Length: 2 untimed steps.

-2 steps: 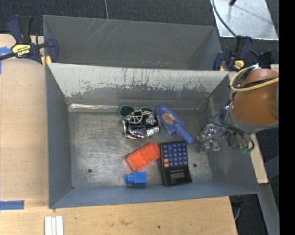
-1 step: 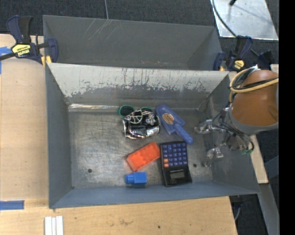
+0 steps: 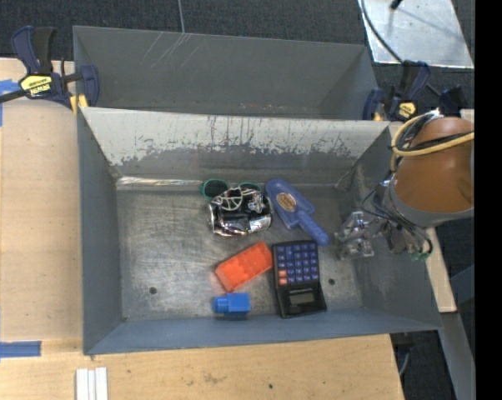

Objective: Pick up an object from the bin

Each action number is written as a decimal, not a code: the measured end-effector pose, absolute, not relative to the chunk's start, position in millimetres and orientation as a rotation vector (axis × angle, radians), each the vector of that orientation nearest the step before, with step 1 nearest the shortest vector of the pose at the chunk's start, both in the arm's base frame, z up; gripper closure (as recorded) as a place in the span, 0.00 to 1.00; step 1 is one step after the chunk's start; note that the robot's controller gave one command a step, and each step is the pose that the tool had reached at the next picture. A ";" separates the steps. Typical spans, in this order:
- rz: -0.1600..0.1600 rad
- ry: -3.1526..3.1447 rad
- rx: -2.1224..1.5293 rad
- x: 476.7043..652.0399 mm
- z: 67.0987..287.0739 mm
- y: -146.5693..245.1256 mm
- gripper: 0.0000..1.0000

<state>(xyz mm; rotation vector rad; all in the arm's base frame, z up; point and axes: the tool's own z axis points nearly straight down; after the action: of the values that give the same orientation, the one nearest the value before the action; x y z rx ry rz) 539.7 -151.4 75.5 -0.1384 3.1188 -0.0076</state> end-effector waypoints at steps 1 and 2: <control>-0.005 3.128 -0.140 537.0 73.0 -151.2 0.00; -0.007 3.119 -0.139 539.7 75.5 -151.3 1.00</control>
Offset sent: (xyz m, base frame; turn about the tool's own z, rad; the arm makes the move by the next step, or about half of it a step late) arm 0.0000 0.0000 0.0000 0.0000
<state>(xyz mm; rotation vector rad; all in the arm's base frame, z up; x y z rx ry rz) 539.7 -151.3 75.5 -0.1390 3.1190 -0.0075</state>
